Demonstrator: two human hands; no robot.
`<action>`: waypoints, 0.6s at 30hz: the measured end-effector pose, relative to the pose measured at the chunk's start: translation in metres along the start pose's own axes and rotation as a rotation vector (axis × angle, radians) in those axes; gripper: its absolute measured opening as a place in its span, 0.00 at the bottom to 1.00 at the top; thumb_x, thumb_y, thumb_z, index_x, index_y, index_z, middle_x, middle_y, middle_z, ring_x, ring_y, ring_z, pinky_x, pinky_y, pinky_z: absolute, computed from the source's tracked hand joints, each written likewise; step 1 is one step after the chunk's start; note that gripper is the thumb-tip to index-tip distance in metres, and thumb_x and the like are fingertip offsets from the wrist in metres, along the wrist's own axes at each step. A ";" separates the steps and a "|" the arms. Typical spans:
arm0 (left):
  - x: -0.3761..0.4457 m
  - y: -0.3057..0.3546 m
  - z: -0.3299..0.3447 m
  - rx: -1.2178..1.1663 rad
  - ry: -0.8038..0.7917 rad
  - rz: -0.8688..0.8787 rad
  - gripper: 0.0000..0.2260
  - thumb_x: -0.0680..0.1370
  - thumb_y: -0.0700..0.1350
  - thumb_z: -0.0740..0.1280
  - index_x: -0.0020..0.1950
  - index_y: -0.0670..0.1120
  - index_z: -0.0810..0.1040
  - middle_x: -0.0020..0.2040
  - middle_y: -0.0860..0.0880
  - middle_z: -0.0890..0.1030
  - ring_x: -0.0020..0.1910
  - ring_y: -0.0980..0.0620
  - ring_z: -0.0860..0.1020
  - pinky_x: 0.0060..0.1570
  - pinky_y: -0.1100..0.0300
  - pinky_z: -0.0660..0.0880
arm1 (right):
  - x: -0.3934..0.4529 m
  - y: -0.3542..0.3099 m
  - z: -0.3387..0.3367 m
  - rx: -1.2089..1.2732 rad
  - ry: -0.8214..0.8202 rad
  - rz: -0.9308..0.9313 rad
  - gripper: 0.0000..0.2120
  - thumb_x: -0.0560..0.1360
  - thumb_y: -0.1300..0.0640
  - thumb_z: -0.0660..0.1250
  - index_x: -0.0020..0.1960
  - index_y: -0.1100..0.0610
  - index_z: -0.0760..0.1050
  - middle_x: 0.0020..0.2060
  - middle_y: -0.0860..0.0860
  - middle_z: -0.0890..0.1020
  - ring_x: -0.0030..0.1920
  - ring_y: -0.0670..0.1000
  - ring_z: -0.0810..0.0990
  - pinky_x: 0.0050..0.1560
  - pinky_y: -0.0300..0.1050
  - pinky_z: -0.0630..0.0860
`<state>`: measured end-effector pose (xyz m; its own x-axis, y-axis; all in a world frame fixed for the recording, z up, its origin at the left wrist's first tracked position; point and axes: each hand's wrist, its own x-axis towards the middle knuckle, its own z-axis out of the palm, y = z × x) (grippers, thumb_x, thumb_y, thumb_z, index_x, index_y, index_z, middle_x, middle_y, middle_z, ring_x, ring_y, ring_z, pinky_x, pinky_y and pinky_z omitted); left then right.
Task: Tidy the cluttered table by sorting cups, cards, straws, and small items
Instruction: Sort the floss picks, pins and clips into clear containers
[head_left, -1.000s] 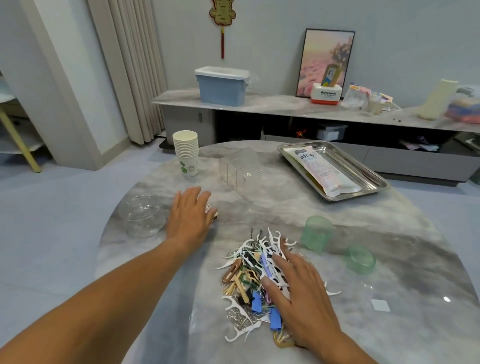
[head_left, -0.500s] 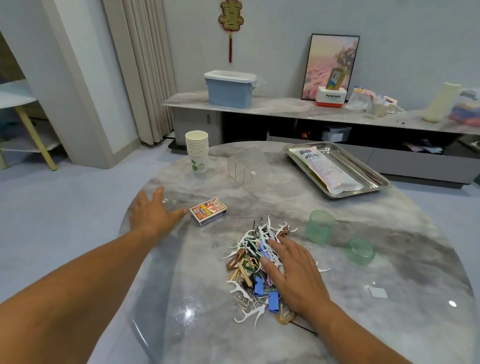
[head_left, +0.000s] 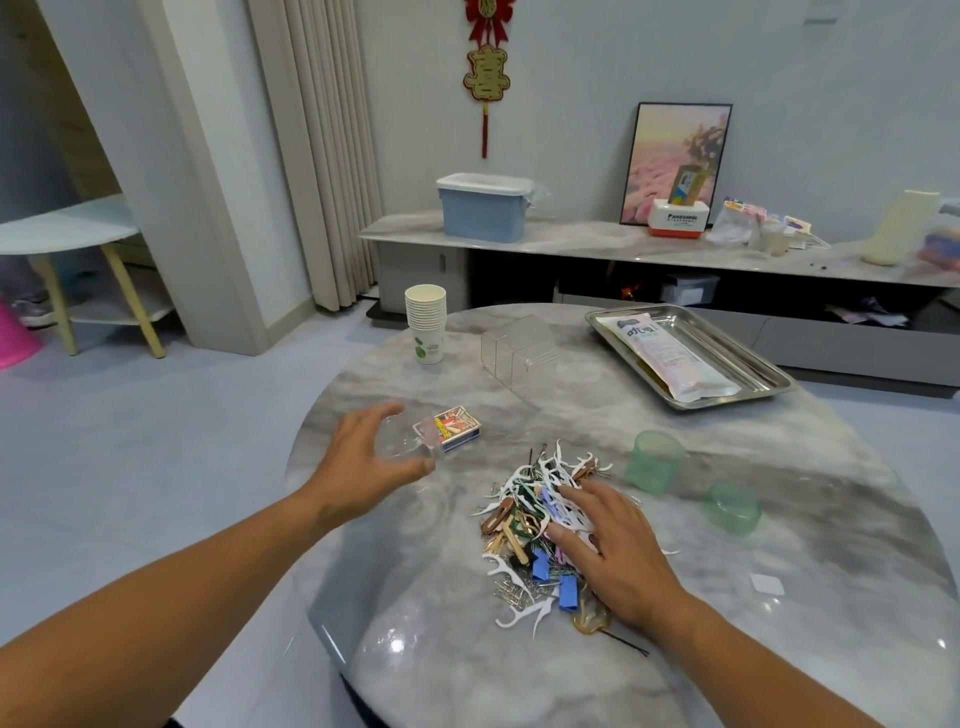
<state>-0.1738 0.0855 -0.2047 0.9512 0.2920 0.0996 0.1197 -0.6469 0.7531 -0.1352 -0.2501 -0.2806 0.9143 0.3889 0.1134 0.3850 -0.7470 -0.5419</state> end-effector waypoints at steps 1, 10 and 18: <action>-0.009 0.005 0.001 -0.119 -0.023 -0.061 0.33 0.68 0.62 0.77 0.70 0.59 0.72 0.68 0.53 0.70 0.66 0.53 0.71 0.62 0.56 0.72 | -0.005 -0.002 -0.002 -0.015 0.022 0.003 0.37 0.74 0.22 0.48 0.76 0.38 0.65 0.76 0.41 0.64 0.76 0.44 0.57 0.78 0.49 0.53; -0.042 0.036 0.021 -1.204 -0.330 -0.899 0.30 0.71 0.70 0.69 0.58 0.46 0.76 0.61 0.30 0.78 0.49 0.35 0.82 0.42 0.50 0.82 | -0.024 -0.061 -0.014 0.091 0.129 -0.086 0.35 0.70 0.26 0.60 0.73 0.41 0.70 0.73 0.42 0.69 0.74 0.45 0.64 0.76 0.47 0.59; -0.061 0.054 0.022 -1.100 -0.617 -0.805 0.31 0.66 0.69 0.71 0.57 0.48 0.74 0.50 0.39 0.82 0.41 0.41 0.82 0.46 0.48 0.81 | -0.005 -0.146 -0.010 0.380 0.013 -0.141 0.51 0.66 0.45 0.79 0.79 0.36 0.52 0.74 0.43 0.60 0.73 0.40 0.63 0.70 0.36 0.63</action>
<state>-0.2191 0.0167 -0.1843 0.7372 -0.2143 -0.6408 0.6549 0.4601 0.5995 -0.1947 -0.1490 -0.1936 0.8583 0.4646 0.2178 0.4347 -0.4331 -0.7896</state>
